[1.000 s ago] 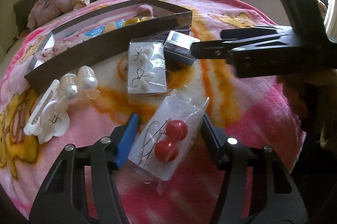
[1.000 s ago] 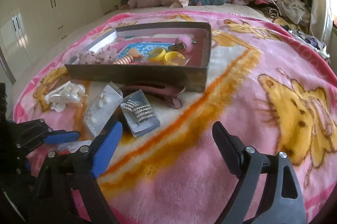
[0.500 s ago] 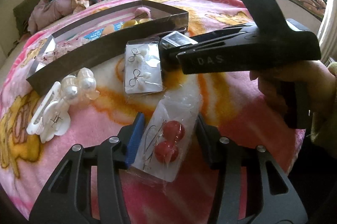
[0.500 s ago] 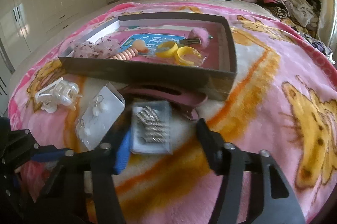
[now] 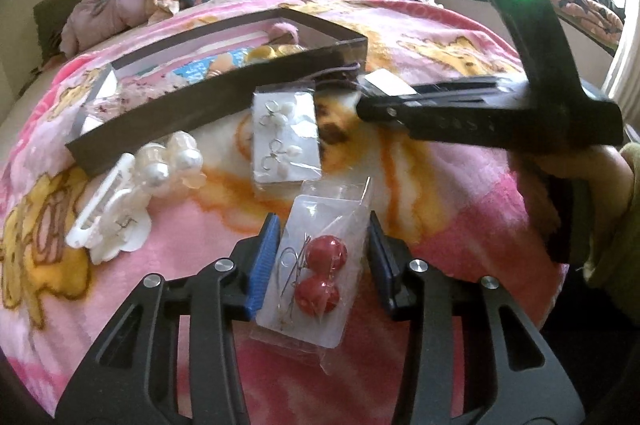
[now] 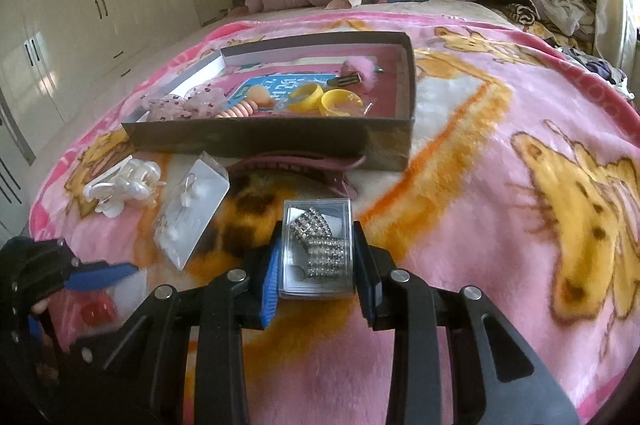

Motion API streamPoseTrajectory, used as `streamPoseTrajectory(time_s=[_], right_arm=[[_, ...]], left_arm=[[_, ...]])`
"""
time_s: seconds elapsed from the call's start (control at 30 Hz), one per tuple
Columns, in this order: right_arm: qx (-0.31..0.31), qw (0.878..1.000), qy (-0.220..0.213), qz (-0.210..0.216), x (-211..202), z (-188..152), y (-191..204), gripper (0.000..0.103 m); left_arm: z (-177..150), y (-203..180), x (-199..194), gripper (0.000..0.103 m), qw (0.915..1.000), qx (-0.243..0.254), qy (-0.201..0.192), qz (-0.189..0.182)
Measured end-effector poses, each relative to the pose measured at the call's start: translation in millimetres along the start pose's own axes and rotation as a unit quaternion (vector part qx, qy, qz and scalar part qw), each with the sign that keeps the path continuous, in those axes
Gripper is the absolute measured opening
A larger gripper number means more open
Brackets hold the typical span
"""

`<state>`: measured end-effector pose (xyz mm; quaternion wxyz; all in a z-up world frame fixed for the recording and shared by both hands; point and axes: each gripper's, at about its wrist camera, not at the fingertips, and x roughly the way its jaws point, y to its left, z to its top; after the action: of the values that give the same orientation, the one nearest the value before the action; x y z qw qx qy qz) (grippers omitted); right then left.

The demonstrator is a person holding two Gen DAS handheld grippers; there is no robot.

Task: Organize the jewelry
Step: 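Grasp the red bead earring card with the left tool while the right tool grasps the silver clip box, then carry the earring card and silver clip box over the grey box with both tools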

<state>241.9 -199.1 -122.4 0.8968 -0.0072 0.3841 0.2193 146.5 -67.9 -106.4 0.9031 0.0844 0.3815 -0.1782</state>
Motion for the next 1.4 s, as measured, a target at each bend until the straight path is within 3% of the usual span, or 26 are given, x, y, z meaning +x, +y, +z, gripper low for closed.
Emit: streamPoseTrajectory(time_s=[0.43, 0.9, 1.4], right_arm=[[0.023, 0.999, -0.029, 0.001, -37, -6, -1, 0.03], [-0.005, 0.999, -0.041, 0.017, -38, 34, 24, 0.03], [-0.018, 0.998, -0.053, 0.019, -18, 76, 34, 0.03]], left_arm=[[13, 23, -21, 0.033, 0.999, -0.03, -0.033, 0.007], [46, 80, -42, 0.033, 0.9925, -0.088, -0.073, 0.044], [86, 103, -30, 0.033, 0.991, -0.086, -0.091, 0.047]])
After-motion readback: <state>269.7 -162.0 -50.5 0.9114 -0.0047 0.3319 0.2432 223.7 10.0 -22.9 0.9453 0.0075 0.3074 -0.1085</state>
